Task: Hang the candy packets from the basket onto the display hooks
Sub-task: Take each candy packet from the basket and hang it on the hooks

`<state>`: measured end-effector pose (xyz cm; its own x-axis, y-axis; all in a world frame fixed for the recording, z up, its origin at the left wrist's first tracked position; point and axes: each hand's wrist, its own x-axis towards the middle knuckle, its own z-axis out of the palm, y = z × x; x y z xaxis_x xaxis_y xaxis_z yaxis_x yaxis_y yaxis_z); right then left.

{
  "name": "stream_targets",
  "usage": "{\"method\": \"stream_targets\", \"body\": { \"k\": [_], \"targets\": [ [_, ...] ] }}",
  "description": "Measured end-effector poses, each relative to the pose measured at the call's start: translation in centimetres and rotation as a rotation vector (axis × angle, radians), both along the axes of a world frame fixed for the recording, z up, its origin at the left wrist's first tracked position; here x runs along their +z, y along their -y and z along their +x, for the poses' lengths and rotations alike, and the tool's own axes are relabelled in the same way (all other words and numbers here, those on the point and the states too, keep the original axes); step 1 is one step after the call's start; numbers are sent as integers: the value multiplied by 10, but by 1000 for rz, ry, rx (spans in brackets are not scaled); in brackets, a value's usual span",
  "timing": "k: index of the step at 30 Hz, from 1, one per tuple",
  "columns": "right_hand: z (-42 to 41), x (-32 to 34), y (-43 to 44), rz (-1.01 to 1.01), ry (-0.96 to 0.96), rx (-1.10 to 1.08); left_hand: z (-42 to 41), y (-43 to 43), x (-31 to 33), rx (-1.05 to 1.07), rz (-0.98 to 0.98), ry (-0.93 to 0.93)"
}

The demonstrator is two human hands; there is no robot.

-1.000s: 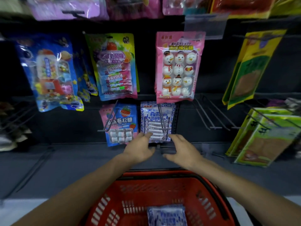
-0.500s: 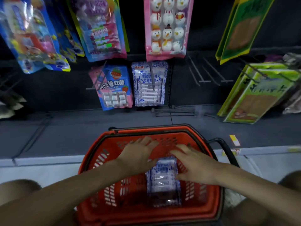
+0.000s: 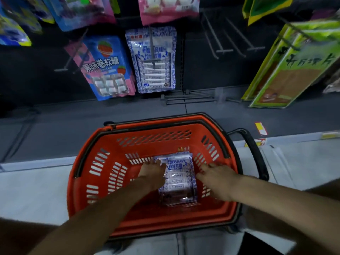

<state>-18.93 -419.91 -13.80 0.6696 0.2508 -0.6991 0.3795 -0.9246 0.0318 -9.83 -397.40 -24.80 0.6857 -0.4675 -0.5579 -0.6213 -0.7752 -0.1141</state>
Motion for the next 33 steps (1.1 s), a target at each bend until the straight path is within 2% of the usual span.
{"method": "stream_targets", "body": {
  "k": [3,9,12,17,20,23,29,31,33],
  "targets": [
    [3,-1,6,0,22,9,-3,0,-22,40,61,3],
    [1,0,9,-16,51,33,-3,3,-45,197,24,-50],
    [1,0,10,-6,47,31,-1,10,-51,404,-54,-120],
    [2,-2,10,-4,55,41,-3,25,-60,954,-392,-256],
    [2,-4,11,-4,59,45,7,24,-84,1158,-437,-332],
    [2,-5,12,-5,61,52,11,16,-89,1169,-377,-384],
    [2,-7,13,-3,54,57,12,11,-53,1337,-626,-548],
    [4,-5,11,0,40,55,13,12,-42,1322,-633,-554],
    [6,-4,10,0,18,45,14,10,-30,1200,-581,-514]
  ]
}}
